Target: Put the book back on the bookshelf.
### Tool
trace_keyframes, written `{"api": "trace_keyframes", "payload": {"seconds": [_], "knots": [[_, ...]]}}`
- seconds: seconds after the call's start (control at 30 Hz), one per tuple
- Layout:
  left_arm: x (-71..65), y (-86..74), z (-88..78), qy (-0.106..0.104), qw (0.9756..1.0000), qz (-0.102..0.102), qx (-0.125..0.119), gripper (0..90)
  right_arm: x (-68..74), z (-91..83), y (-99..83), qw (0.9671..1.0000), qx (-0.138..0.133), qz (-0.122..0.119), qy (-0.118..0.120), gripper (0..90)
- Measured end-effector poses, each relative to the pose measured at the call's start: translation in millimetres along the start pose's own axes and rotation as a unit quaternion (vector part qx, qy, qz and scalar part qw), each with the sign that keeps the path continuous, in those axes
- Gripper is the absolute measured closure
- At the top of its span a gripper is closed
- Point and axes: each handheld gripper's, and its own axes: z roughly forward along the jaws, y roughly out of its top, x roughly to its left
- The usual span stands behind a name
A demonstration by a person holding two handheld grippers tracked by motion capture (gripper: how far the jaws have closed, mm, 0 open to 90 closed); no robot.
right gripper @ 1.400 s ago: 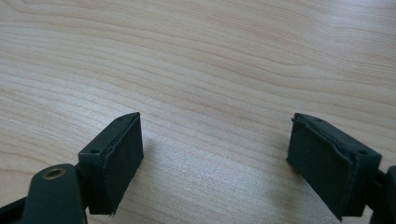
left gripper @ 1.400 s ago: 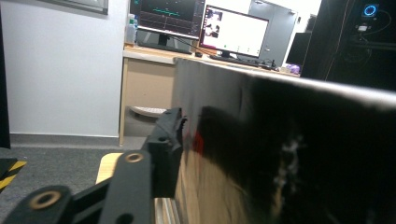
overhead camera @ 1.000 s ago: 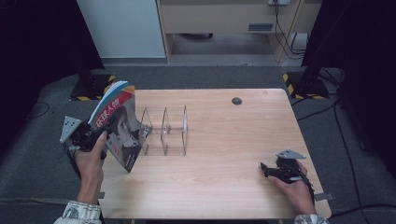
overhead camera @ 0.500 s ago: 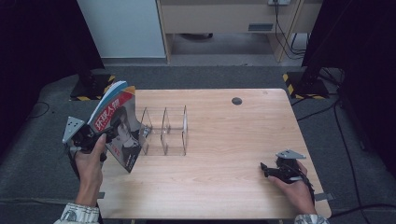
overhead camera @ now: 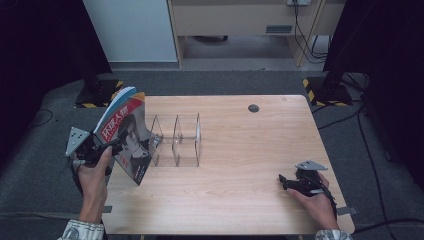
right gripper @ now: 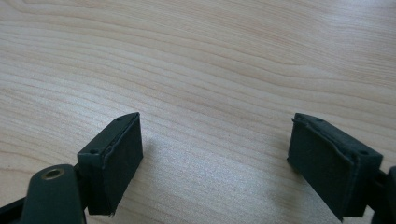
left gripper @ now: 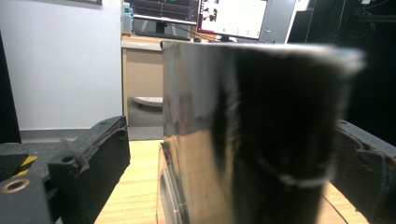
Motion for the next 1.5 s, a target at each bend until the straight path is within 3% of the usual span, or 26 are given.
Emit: {"api": "trace_keyframes", "payload": {"seconds": [0.67,1.23,1.5], "knots": [[5.5,-13.8,-21.6,0.012,0.9998,0.008,0.015,3.7,0.1,0.0,0.0,1.0,0.001,0.001,-0.001,17.0],[0.3,-26.9,-43.4,0.012,0.999,0.02,0.039,2.7,2.5,3.3,1.7,0.9999,0.012,-0.008,0.002,6.6],[-4.5,-31.5,-50.0,0.009,0.9983,0.025,0.052,2.4,3.2,3.3,2.0,0.9999,0.015,-0.006,0.002,6.0]]}}
